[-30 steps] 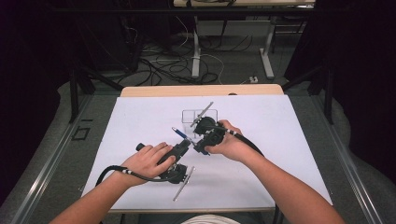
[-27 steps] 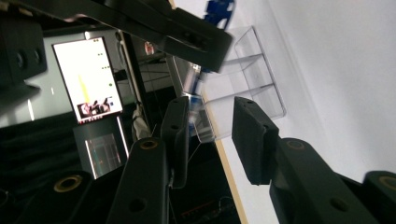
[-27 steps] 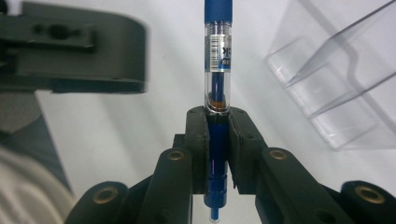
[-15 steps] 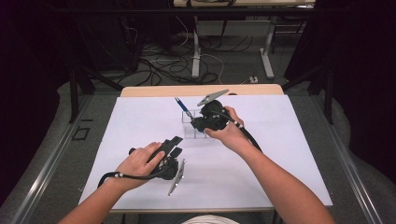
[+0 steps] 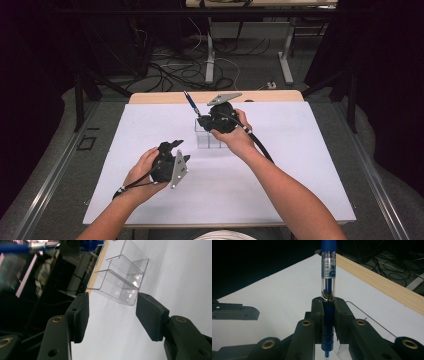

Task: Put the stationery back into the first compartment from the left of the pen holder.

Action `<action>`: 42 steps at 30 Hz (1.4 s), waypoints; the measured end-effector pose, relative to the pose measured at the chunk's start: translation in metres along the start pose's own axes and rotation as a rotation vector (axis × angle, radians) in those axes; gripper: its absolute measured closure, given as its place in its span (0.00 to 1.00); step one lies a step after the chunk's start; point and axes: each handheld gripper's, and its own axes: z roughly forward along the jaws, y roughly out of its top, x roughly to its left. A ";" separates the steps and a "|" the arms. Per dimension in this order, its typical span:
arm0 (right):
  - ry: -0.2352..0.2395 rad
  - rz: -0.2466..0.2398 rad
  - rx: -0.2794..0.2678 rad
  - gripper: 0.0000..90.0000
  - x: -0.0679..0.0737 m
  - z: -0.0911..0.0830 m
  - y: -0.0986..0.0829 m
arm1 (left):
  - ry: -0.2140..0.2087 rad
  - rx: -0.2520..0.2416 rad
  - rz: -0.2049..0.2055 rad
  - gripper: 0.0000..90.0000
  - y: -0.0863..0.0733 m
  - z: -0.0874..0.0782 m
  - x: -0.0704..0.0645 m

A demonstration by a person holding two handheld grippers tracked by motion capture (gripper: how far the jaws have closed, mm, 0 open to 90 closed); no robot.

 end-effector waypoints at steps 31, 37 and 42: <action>-0.145 0.017 -0.093 0.88 -0.008 0.052 -0.017 | -0.197 -0.009 -0.839 0.16 -0.061 0.011 0.030; -0.158 0.016 -0.076 0.88 -0.007 0.058 -0.022 | -0.201 -0.009 -0.847 0.16 -0.063 0.012 0.029; -0.166 0.017 -0.071 0.88 -0.009 0.060 -0.028 | -0.197 -0.006 -0.848 0.16 -0.064 0.012 0.030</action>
